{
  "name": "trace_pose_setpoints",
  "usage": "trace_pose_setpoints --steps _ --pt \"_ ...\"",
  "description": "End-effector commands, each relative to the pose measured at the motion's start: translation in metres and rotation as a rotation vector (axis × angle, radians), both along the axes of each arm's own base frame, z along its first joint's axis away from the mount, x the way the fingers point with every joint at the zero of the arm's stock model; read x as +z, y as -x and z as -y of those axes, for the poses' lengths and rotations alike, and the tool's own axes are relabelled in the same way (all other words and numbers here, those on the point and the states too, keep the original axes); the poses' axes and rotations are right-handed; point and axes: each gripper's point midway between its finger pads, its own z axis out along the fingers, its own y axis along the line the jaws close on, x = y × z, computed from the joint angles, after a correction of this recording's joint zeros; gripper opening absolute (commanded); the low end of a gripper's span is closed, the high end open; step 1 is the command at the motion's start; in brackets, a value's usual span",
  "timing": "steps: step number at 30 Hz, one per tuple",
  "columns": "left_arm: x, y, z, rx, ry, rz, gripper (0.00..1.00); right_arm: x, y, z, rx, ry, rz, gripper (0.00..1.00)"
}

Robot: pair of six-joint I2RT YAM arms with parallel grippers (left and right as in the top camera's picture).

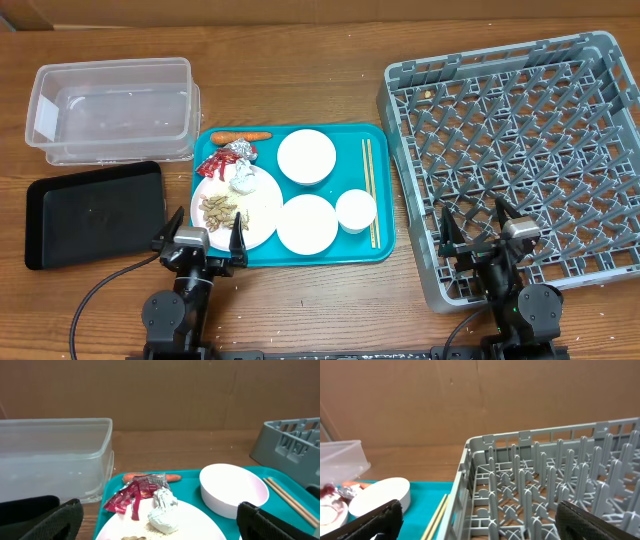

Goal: Sort waste into correct bins and load items into the dishwasher

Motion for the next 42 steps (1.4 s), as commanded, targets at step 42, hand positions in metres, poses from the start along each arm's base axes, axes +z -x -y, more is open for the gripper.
trace_pose_setpoints --steps 42 --pt "0.103 -0.032 -0.003 0.045 0.021 -0.794 1.0 0.07 -0.027 -0.003 -0.038 0.048 -0.81 1.0"
